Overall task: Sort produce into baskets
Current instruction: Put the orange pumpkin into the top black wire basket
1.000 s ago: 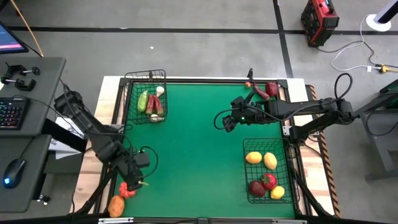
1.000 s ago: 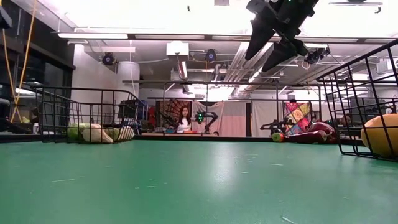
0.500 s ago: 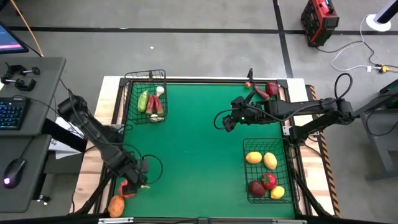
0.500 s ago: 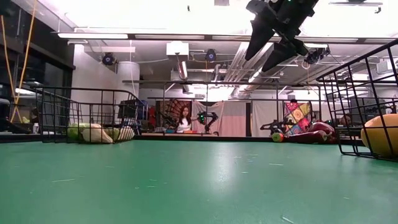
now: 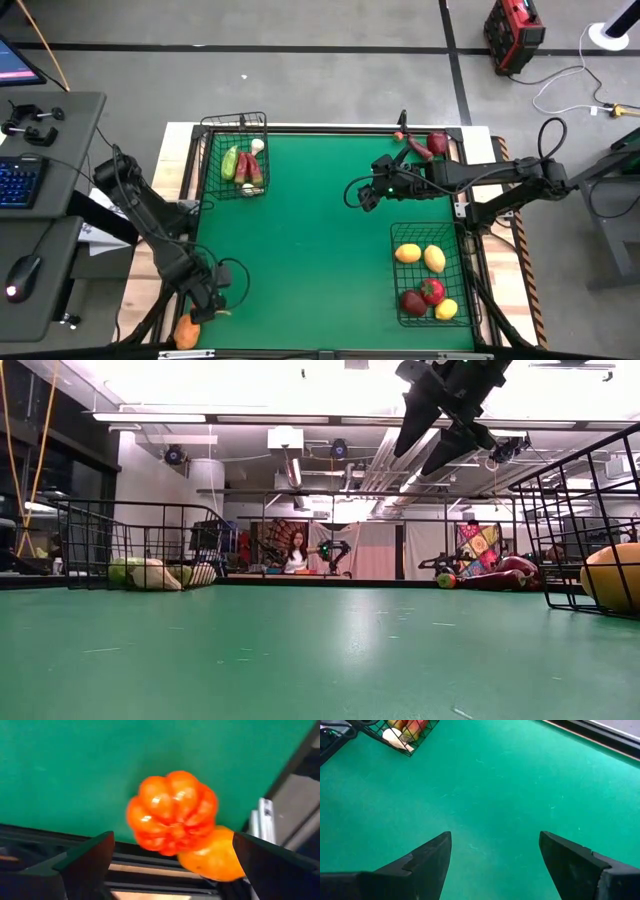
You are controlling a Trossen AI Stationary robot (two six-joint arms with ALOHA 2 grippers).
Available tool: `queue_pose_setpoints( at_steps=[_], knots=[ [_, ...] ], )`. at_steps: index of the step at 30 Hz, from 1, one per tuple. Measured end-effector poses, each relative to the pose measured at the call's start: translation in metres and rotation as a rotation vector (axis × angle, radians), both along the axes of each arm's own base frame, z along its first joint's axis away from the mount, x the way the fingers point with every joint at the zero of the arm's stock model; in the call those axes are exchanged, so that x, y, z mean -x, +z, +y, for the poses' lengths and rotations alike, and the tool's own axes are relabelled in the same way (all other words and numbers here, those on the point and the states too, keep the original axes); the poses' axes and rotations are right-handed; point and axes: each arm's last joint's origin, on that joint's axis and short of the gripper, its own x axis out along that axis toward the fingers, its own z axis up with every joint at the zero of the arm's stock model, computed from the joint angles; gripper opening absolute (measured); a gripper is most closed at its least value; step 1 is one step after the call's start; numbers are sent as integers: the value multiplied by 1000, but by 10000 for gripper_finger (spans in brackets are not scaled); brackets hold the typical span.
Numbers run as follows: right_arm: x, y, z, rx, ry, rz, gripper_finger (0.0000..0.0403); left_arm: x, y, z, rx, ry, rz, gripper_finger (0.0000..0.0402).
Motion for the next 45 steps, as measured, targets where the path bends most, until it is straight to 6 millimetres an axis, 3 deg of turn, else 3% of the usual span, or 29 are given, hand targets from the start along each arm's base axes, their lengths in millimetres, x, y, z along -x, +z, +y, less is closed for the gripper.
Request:
queue_pose_setpoints(
  at_steps=[4, 22, 38, 45],
  knots=[
    [0, 0, 0, 7, -5, 0, 295, -5, -5, -8, 63, -4, -30, 395],
    [0, 0, 0, 5, -8, -1, 295, -12, -62, -26, -71, -23, 194, 395],
    [0, 0, 0, 8, -4, 1, 295, -15, -84, -30, -111, -57, 224, 395],
    [1, -1, 0, 11, -4, 13, 295, -14, -76, -27, -68, -96, 242, 372]
  ],
)
